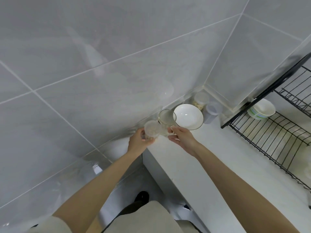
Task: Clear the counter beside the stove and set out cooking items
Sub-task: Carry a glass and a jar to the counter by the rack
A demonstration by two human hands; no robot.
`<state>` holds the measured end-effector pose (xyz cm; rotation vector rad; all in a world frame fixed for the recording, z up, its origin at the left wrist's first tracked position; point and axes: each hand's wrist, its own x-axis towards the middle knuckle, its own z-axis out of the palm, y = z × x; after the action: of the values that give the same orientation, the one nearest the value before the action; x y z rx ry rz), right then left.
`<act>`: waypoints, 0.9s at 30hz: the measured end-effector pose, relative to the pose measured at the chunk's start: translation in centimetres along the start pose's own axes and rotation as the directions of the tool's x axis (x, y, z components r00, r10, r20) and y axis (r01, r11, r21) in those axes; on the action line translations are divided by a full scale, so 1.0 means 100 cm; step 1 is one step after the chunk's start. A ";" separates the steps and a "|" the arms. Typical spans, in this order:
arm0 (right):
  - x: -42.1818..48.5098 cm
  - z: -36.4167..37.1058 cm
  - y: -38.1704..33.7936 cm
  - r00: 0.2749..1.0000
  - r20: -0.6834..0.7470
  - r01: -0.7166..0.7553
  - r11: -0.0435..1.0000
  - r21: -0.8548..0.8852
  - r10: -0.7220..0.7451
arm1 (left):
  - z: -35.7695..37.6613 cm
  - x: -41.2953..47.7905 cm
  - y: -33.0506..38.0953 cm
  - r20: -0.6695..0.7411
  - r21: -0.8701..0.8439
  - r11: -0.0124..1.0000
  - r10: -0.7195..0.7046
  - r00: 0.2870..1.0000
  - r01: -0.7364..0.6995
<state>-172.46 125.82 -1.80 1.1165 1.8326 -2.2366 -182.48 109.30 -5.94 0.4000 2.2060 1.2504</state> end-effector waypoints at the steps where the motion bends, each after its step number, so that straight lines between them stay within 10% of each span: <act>1: -0.003 0.001 -0.001 1.000 -0.017 0.004 1.000 -0.022 -0.004 | 0.001 0.000 0.001 0.000 -0.015 1.000 -0.013 1.000 0.013; 9: -0.043 -0.023 -0.008 0.988 -0.117 0.061 0.950 -0.308 -0.101 | 0.000 -0.022 0.012 -0.074 -0.082 0.995 -0.061 0.995 0.055; 27: -0.193 -0.037 -0.025 0.935 -0.143 0.300 0.938 -0.173 -0.326 | -0.038 -0.142 0.092 -0.088 -0.113 0.945 0.298 0.951 -0.306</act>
<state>-157.53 122.17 10.67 1.0843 2.3566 -2.1640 -173.69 104.24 8.07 0.6736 2.1660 1.5772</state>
